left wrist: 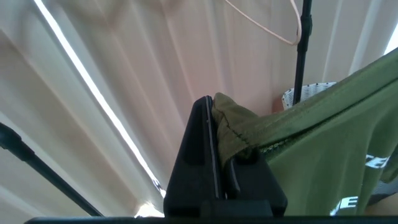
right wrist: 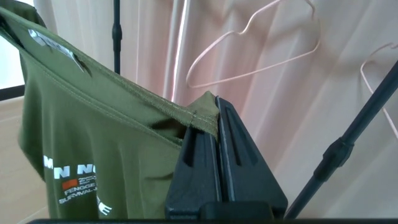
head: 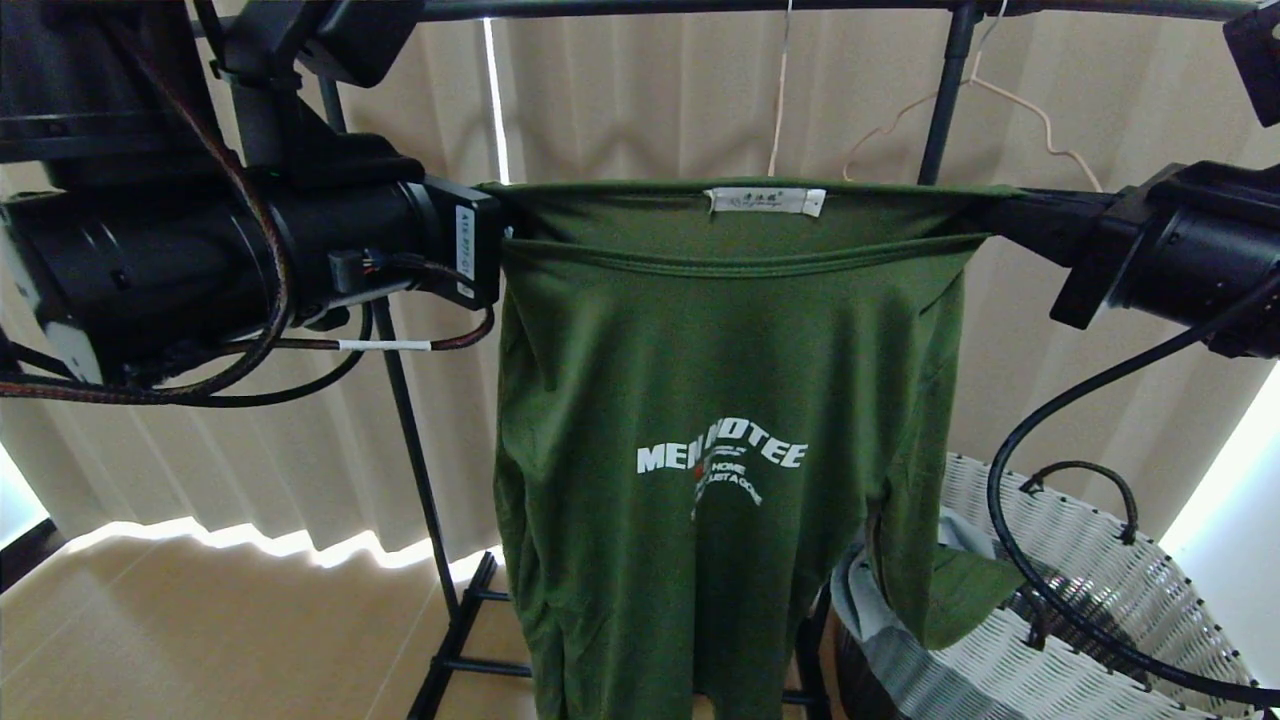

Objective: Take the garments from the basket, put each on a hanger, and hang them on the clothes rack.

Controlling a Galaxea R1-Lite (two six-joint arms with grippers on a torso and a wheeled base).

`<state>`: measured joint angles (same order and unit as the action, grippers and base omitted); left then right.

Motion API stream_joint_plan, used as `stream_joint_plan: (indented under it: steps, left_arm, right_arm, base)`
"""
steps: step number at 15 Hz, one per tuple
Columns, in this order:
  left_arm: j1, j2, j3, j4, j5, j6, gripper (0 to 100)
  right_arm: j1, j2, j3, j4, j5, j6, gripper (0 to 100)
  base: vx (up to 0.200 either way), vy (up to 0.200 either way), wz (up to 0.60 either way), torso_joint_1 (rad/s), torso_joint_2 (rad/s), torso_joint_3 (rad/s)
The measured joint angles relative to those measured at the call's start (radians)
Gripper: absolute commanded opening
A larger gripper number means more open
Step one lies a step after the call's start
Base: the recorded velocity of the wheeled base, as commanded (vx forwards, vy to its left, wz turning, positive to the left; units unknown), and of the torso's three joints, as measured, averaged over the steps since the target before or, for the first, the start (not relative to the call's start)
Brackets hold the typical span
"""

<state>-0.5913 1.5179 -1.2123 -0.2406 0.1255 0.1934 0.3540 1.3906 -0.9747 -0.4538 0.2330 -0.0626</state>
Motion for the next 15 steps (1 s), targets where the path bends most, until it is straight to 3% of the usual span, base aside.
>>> stream_joint_plan:
  steps: [8, 9, 15]
  left_arm:
    - [0.003, 0.006, 0.100, 0.002, 0.006, -0.002, 0]
    - [0.002, 0.005, 0.130, 0.003, 0.005, -0.004, 0]
    - [0.030, 0.003, 0.148, -0.006, 0.010, -0.032, 0]
  right_arm:
    - [0.002, 0.014, 0.073, -0.012, 0.000, 0.000, 0]
    - [0.003, 0.014, 0.084, -0.011, 0.000, 0.000, 100]
    - [0.007, 0.006, 0.130, -0.019, 0.004, 0.006, 100]
  base:
    - [0.000, 0.000, 0.00, 0.000, 0.00, 0.000]
    - [0.000, 0.000, 0.00, 0.000, 0.00, 0.000]
    - [0.000, 0.000, 0.00, 0.000, 0.00, 0.000]
